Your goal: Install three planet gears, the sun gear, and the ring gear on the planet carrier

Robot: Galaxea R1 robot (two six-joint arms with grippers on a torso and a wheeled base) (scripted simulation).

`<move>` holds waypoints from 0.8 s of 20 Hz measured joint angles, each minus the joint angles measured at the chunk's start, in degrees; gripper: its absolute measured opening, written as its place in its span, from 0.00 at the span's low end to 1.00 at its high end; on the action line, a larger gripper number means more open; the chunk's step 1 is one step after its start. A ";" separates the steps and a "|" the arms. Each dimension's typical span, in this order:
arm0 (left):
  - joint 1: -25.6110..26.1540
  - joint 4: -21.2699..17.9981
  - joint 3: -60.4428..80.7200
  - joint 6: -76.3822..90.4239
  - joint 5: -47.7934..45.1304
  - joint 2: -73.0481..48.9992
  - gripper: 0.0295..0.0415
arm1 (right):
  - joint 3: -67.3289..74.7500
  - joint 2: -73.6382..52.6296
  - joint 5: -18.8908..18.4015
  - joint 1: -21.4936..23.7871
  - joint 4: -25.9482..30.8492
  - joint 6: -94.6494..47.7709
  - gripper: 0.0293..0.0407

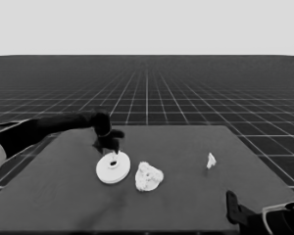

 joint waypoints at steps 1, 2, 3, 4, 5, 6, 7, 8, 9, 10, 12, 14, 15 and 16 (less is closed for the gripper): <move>0.20 -1.99 -4.01 0.29 -0.14 1.33 0.75 | 0.01 -0.01 0.00 0.00 0.00 -0.01 0.81; 0.32 -3.18 -6.63 0.64 -0.16 2.22 0.75 | 0.01 -0.01 0.00 0.00 0.00 -0.01 0.81; 0.40 -3.87 -8.31 0.94 -0.15 2.80 0.75 | 0.01 -0.01 0.00 0.00 -0.01 -0.01 0.81; 0.45 -4.28 -9.37 1.16 -0.13 3.17 0.75 | 0.01 -0.01 0.00 0.00 -0.01 -0.01 0.81; 4.43 -0.83 -11.61 2.04 -2.54 4.01 0.75 | 0.01 -0.01 0.01 0.00 -0.01 -0.01 0.81; 7.43 1.07 -13.69 2.88 -4.13 4.82 0.75 | 0.01 -0.01 0.01 0.00 -0.01 -0.01 0.81; 9.05 2.07 -15.30 3.57 -5.15 5.45 0.75 | 0.01 -0.02 0.01 0.00 -0.01 -0.01 0.81; 9.92 2.61 -16.37 4.03 -5.77 5.88 0.75 | 0.01 -0.02 0.01 0.00 -0.01 -0.01 0.81; 10.40 2.91 -17.03 4.32 -6.15 6.14 0.75 | 0.01 -0.02 0.01 0.00 -0.01 -0.01 0.81; 10.66 3.09 -17.43 4.49 -6.38 6.30 0.75 | 0.02 -0.02 0.01 0.00 -0.01 -0.01 0.81; 10.88 3.25 -17.79 4.64 -6.59 6.45 0.75 | 0.02 -0.02 0.01 0.00 -0.01 -0.01 0.81; 10.95 3.31 -17.91 4.69 -6.66 6.49 0.75 | 0.02 -0.02 0.01 0.00 -0.01 -0.01 0.81; 10.96 3.32 -17.94 4.70 -6.68 6.50 0.47 | 0.02 -0.02 0.01 0.00 -0.01 -0.01 0.81; 10.96 3.32 -17.95 4.71 -6.68 6.50 0.44 | 0.02 -0.02 0.01 0.00 -0.01 -0.01 0.81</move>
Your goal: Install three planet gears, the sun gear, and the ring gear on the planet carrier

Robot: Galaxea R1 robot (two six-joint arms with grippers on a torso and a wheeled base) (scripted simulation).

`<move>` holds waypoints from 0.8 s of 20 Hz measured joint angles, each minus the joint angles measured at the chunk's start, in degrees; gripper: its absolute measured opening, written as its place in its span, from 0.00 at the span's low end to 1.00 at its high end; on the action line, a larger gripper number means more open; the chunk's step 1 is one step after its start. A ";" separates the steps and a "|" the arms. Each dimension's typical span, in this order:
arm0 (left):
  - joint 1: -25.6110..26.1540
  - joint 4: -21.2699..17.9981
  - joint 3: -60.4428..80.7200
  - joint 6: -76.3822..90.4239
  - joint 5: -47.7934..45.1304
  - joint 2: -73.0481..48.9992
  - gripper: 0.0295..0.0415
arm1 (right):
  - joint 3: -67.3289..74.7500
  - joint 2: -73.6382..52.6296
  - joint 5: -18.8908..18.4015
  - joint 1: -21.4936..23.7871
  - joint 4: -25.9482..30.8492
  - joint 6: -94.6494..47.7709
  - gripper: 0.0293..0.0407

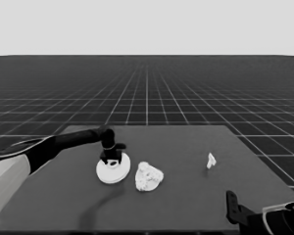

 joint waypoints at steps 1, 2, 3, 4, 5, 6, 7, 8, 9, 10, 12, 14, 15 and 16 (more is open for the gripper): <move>0.00 0.00 -0.01 0.00 0.00 0.00 0.44 | 0.00 0.00 0.00 0.00 0.00 0.00 0.81; 0.00 0.00 -0.01 0.01 0.00 0.00 0.44 | 0.00 0.00 0.00 0.00 0.00 0.00 0.81; 0.00 0.00 -0.01 0.01 0.00 0.00 0.44 | 0.00 0.00 0.00 0.00 0.00 0.00 0.81; 0.00 0.00 -0.01 0.01 0.00 0.01 0.44 | 0.00 0.00 0.00 0.00 0.00 0.00 0.81; 0.00 0.00 -0.01 0.01 0.00 0.00 0.44 | 0.00 0.00 0.00 0.00 0.00 0.00 0.81; 0.00 0.00 -0.01 0.01 -0.01 0.00 0.44 | 0.00 0.00 0.00 0.00 0.00 0.00 0.81; 0.00 0.00 -0.01 0.01 -0.01 0.00 0.44 | 0.00 0.00 0.00 0.00 0.00 0.00 0.81; 0.00 0.00 -0.01 0.01 -0.01 0.00 0.44 | 0.00 0.00 0.00 0.00 0.00 0.00 0.81; -3.29 -2.87 4.38 -2.02 2.98 -1.76 0.44 | 0.00 0.00 0.00 0.00 0.00 0.00 0.81; -6.38 -4.93 6.10 -2.81 4.57 -2.46 0.44 | 0.00 0.00 0.00 0.00 0.00 0.00 0.81; -9.14 -7.04 6.84 -3.13 5.92 -2.74 0.44 | 0.00 0.00 0.00 0.00 0.00 0.00 0.81; -9.99 -7.79 6.90 -3.13 6.37 -2.76 0.44 | 0.00 0.00 0.00 0.00 0.00 0.00 0.81; -10.15 -7.95 6.89 -3.12 6.46 -2.75 0.44 | 0.00 0.00 0.00 0.00 0.00 0.00 0.81; -10.25 -8.05 6.88 -3.11 6.52 -2.74 0.44 | 0.00 0.00 0.00 0.00 0.00 0.00 0.81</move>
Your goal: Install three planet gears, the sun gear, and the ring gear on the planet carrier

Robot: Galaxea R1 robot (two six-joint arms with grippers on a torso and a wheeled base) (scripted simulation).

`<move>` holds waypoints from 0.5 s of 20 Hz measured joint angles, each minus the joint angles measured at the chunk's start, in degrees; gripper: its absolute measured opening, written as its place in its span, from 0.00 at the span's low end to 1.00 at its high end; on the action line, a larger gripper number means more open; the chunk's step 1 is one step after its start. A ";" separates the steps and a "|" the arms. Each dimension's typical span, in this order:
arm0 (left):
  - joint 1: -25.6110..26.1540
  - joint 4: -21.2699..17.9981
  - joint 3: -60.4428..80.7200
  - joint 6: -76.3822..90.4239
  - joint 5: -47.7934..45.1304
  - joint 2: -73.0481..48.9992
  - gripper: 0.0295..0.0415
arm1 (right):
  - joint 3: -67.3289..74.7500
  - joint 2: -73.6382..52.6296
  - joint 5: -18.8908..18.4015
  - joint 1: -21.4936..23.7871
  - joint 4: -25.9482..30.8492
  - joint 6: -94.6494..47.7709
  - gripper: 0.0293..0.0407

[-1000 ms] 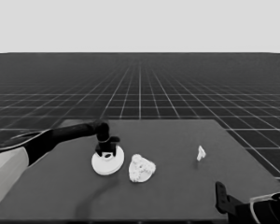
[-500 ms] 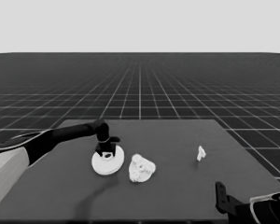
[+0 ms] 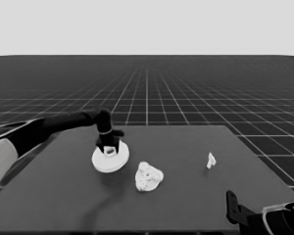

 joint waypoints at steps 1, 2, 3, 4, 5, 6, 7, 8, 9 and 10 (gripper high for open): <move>-0.05 -0.06 -0.01 0.01 0.03 0.00 0.44 | 0.00 0.00 0.00 0.00 0.00 0.00 0.81; -0.08 -0.09 -0.02 0.01 0.05 0.01 0.44 | 0.00 0.00 0.00 0.00 0.00 0.00 0.81; 0.85 1.62 4.65 -12.09 0.61 4.52 0.44 | 0.00 0.00 0.00 0.00 0.00 0.00 0.81; 1.69 2.48 5.27 -18.08 1.06 11.68 0.44 | 0.00 0.00 0.00 0.00 0.00 0.00 0.81; 2.19 2.95 3.61 -20.43 1.33 16.60 0.44 | 0.00 0.00 0.00 0.00 0.00 0.00 0.81; 2.46 3.22 1.89 -21.34 1.46 19.57 0.44 | 0.00 0.00 0.00 0.00 0.00 0.00 0.81; 2.60 3.38 0.62 -21.72 1.53 21.28 0.44 | 0.00 0.00 0.00 0.00 0.00 0.00 0.81; 2.68 3.46 -0.21 -21.88 1.57 22.25 0.44 | 0.00 0.00 0.00 0.00 0.00 0.00 0.81; 2.73 3.51 -0.73 -21.97 1.60 22.80 0.44 | 0.00 0.00 0.00 0.00 0.00 0.00 0.81; 2.75 3.54 -1.06 -22.01 1.62 23.11 0.44 | 0.00 0.00 0.00 0.00 0.00 0.00 0.81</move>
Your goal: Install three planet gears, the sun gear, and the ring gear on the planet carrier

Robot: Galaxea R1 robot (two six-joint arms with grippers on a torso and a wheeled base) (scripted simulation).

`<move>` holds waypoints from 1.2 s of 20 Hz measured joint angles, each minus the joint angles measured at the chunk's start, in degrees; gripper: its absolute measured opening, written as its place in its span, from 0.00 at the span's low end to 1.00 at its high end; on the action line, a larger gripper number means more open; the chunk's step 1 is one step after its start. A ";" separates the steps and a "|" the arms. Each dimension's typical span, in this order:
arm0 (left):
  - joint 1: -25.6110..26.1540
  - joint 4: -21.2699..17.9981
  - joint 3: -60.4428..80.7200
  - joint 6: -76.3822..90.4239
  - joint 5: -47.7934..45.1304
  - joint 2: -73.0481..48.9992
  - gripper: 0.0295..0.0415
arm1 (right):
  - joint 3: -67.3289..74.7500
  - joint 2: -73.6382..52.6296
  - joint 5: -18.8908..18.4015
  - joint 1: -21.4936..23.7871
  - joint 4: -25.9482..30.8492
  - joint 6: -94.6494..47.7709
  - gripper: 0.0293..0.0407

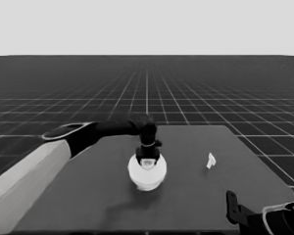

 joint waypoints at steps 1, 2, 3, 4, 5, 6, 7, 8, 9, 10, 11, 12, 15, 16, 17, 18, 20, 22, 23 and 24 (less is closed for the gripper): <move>0.01 0.02 -0.19 -0.02 0.01 0.18 0.44 | 0.00 0.00 0.00 0.00 0.00 0.00 0.81; 0.02 0.03 -0.31 -0.04 0.02 0.28 0.44 | 0.00 0.00 0.00 0.00 0.00 0.00 0.81; 2.10 2.26 -1.36 0.61 -0.53 0.59 0.44 | 0.00 0.00 0.00 0.00 0.00 0.00 0.81; 3.65 3.57 -2.14 1.07 -0.91 0.80 0.44 | 0.00 0.00 0.00 0.00 0.00 0.00 0.81; 4.50 4.32 -2.67 1.38 -1.16 0.95 0.44 | 0.00 0.00 0.00 0.00 0.00 0.00 0.81; 4.98 4.76 -3.01 1.58 -1.32 1.04 0.44 | 0.00 0.00 0.00 0.00 0.00 0.00 0.81; 5.24 5.01 -3.20 1.69 -1.41 1.09 0.44 | 0.00 0.00 0.00 0.00 0.00 0.00 0.81; 5.38 5.17 -3.32 1.75 -1.47 1.12 0.44 | 0.00 0.00 0.00 0.00 0.00 0.00 0.81; 5.46 5.26 -3.38 1.79 -1.50 1.14 0.44 | 0.00 0.00 0.00 0.00 0.00 0.00 0.81; 5.51 5.31 -3.42 1.81 -1.52 1.15 0.44 | 0.00 0.00 0.00 0.00 0.00 0.00 0.81; 5.53 5.34 -3.43 1.82 -1.53 1.15 0.44 | 0.00 0.00 0.00 0.00 0.00 0.00 0.81; 5.55 5.36 -3.44 1.83 -1.54 1.15 0.44 | 0.00 0.00 0.00 0.00 0.00 0.00 0.81; 5.72 5.40 -3.46 2.75 -1.54 1.15 0.44 | 0.00 0.00 0.00 0.00 0.00 0.00 0.81; 5.72 5.39 -3.45 3.18 -1.53 1.15 0.44 | 0.00 0.00 0.00 0.00 0.00 0.00 0.81; 5.71 5.39 -3.46 3.65 -1.53 1.14 0.44 | 0.00 0.00 0.00 0.00 0.00 0.00 0.81; 5.71 5.39 -3.46 4.12 -1.53 1.14 0.44 | 0.00 0.00 0.00 0.00 0.00 0.00 0.81; 5.71 5.38 -3.46 5.10 -1.52 1.14 0.44 | 0.00 0.00 0.00 0.00 0.00 0.00 0.81; 5.70 5.38 -3.46 6.10 -1.51 1.11 0.44 | 0.00 0.00 0.00 0.00 0.00 0.00 0.81; 5.70 5.38 -3.46 6.59 -1.51 1.11 0.44 | 0.00 0.00 0.00 0.00 0.00 0.00 0.81; 5.70 5.38 -3.46 7.09 -1.51 1.12 0.44 | 0.00 0.00 0.00 0.00 0.00 0.00 0.81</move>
